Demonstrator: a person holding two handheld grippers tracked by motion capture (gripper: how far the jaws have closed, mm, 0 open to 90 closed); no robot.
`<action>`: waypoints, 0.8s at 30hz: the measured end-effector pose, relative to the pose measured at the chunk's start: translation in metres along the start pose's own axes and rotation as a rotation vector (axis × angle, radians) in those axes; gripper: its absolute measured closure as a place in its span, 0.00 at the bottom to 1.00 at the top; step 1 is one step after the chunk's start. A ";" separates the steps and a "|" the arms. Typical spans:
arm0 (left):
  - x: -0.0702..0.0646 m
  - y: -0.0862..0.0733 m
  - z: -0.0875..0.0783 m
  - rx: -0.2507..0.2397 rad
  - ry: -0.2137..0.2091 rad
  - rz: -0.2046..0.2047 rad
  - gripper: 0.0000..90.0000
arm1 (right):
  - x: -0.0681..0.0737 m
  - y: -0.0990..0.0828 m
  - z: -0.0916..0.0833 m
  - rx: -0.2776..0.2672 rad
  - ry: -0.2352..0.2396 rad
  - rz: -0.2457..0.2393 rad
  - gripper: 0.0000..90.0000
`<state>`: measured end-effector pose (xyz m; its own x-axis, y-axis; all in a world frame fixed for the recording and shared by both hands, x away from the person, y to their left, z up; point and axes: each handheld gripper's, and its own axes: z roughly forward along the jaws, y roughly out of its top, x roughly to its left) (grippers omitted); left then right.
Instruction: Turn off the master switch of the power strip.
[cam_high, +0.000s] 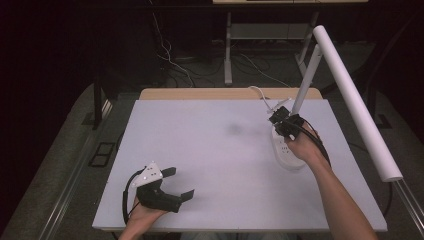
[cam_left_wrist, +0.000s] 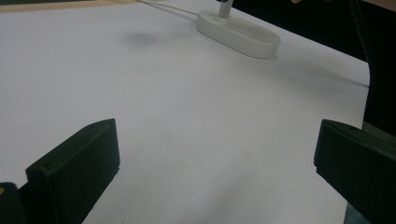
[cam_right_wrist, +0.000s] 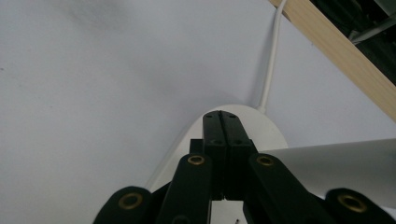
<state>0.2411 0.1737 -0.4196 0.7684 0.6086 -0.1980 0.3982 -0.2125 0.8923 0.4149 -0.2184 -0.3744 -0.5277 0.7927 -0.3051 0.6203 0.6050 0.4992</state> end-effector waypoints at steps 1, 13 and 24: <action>0.000 0.000 0.000 0.000 0.000 0.000 0.00 | 0.000 0.000 0.000 0.000 0.000 0.000 0.99; 0.000 0.000 0.000 0.000 -0.001 0.000 0.00 | 0.018 0.005 -0.017 -0.058 0.029 -0.028 0.99; 0.000 0.000 0.000 -0.002 -0.002 -0.001 0.00 | 0.032 0.005 -0.043 -0.157 0.168 -0.002 0.68</action>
<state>0.2412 0.1734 -0.4196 0.7689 0.6075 -0.1994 0.3979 -0.2105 0.8930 0.3760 -0.1928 -0.3469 -0.6265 0.7599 -0.1732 0.5280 0.5773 0.6228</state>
